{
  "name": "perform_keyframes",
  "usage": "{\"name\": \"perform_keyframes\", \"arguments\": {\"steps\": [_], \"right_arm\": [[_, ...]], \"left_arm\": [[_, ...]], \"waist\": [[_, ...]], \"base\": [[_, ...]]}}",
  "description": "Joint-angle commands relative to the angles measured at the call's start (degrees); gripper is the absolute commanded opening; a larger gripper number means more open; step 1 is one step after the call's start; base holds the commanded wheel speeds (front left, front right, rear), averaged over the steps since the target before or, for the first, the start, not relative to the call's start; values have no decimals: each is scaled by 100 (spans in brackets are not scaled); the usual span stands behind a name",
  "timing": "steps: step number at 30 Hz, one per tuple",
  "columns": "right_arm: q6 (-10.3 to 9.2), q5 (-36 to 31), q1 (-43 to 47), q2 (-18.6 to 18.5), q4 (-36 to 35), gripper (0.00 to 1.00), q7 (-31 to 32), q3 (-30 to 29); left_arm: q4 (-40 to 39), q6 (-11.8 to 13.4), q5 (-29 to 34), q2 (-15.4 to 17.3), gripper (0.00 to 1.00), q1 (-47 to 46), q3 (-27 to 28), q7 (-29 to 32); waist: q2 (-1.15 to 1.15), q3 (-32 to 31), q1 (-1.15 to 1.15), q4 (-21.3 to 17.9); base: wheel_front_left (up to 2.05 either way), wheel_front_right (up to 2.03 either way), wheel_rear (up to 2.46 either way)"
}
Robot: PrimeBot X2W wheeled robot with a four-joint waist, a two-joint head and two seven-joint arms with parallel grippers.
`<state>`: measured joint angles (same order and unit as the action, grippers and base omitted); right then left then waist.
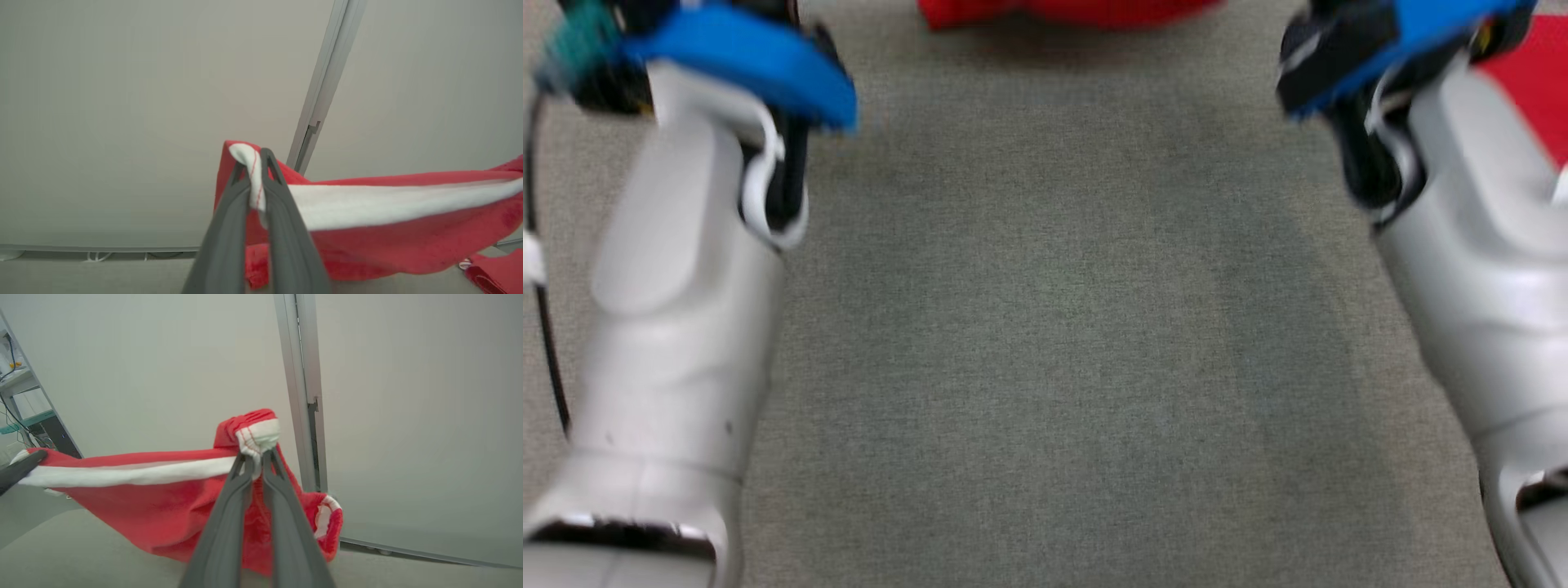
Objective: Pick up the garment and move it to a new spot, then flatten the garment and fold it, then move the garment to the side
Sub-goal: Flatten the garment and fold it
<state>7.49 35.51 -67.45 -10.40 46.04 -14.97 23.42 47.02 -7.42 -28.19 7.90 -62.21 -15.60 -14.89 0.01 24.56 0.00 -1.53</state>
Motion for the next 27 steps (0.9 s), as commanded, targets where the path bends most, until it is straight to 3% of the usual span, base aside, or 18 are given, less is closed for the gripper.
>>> {"name": "perform_keyframes", "arguments": {"steps": [1,8,13,17,27], "right_arm": [[1,6,320,-64,-124,0,-26,6],[1,-4,2468,-185,-1299,0,-27,-56],[-1,6,4245,-220,-2175,0,-28,-148],[-4,-97,5281,-297,-2602,0,-30,-283],[-6,-496,7339,-186,-3579,0,29,-592]], "left_arm": [[-181,48,37,-8,0,271,97,-34],[-1324,208,337,-179,0,2573,636,-34],[-2170,183,443,-347,0,4280,1071,-35],[-2541,178,501,-414,0,5236,1105,-36],[-3457,544,567,-467,0,6937,995,-37]], "waist": [[-1,-17,0,16],[-1,-323,0,37],[-1,-781,0,33],[-1,-1086,0,53],[-1,-1557,0,44]], "base": [[0,0,0],[0,0,0],[0,0,0],[0,0,0],[0,0,0]]}}
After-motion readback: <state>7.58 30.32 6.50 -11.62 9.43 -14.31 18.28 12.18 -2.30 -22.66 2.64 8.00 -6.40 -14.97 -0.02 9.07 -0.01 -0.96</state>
